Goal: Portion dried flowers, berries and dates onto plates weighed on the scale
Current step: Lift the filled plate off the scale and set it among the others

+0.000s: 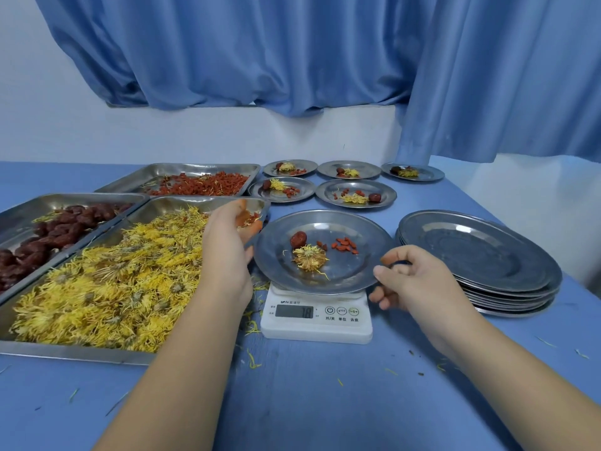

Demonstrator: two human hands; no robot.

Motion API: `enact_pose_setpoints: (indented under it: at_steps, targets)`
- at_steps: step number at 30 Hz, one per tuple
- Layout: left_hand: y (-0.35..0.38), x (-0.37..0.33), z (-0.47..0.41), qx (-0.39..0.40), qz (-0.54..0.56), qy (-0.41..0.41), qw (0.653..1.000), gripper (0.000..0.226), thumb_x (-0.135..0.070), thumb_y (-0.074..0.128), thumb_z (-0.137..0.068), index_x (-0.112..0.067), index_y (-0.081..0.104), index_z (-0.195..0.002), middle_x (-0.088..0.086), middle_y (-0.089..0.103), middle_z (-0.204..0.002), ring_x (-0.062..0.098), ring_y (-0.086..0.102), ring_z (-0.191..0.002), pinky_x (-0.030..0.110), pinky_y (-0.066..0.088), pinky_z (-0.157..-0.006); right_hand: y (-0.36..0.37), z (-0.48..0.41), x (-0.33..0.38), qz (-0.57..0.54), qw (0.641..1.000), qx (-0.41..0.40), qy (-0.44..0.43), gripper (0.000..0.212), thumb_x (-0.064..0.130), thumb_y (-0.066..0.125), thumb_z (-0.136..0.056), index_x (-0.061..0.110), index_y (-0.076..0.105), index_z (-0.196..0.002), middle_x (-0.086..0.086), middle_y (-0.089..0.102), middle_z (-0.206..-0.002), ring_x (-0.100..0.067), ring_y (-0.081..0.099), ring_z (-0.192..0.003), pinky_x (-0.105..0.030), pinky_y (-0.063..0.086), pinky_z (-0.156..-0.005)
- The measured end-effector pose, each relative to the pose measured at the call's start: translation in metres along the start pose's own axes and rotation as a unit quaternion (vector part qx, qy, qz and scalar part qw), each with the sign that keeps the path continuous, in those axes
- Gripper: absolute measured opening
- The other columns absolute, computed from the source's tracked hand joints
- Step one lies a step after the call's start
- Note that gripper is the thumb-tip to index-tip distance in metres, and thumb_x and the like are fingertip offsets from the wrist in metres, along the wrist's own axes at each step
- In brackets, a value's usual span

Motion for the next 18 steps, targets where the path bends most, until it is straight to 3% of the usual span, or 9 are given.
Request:
enact_pose_setpoints:
  at_steps: [6, 9, 15, 18]
  targets:
    - [0.006, -0.006, 0.003, 0.031, 0.124, 0.032, 0.991, 0.020, -0.024, 0.044, -0.097, -0.015, 0.061, -0.102, 0.003, 0.060, -0.106, 0.030, 0.067, -0.104, 0.045, 0.051, -0.097, -0.006, -0.005, 0.007, -0.116, 0.993, -0.021, 0.013, 0.009, -0.006, 0.056, -0.090, 0.003, 0.054, -0.092, -0.005, 0.063, -0.056, -0.016, 0.066, -0.054, -0.021, 0.054, -0.054]
    - [0.007, -0.005, 0.003, 0.043, 0.188, 0.034, 0.981, 0.023, -0.024, 0.044, -0.097, -0.011, 0.061, -0.105, 0.006, 0.059, -0.110, 0.030, 0.065, -0.111, 0.045, 0.050, -0.100, -0.010, -0.009, 0.015, -0.156, 0.988, -0.022, 0.008, 0.010, -0.006, 0.056, -0.090, 0.003, 0.053, -0.089, -0.010, 0.062, -0.062, -0.017, 0.063, -0.053, -0.022, 0.055, -0.056]
    - [0.010, -0.001, 0.003, 0.067, 0.244, 0.021, 0.967, 0.036, -0.032, 0.045, -0.093, -0.008, 0.059, -0.117, 0.010, 0.059, -0.122, 0.032, 0.062, -0.117, 0.044, 0.046, -0.104, -0.020, -0.022, 0.034, -0.162, 0.986, -0.028, -0.008, 0.016, -0.008, 0.056, -0.090, 0.006, 0.050, -0.084, -0.001, 0.058, -0.053, -0.014, 0.060, -0.050, -0.020, 0.054, -0.054]
    - [0.013, 0.004, 0.006, 0.078, 0.264, -0.028, 0.961, 0.042, -0.039, 0.041, -0.096, -0.010, 0.062, -0.120, 0.012, 0.061, -0.128, 0.032, 0.063, -0.116, 0.044, 0.046, -0.102, -0.030, -0.035, 0.049, -0.174, 0.984, -0.043, -0.009, 0.020, -0.009, 0.055, -0.089, 0.007, 0.048, -0.080, -0.008, 0.058, -0.065, -0.014, 0.058, -0.049, -0.019, 0.053, -0.052]
Point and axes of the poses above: each hand's wrist, its own z-axis away from the middle knuckle, its own y-axis out of the palm, x = y × z, the point moved 3 cm from there along -z, towards the middle knuckle
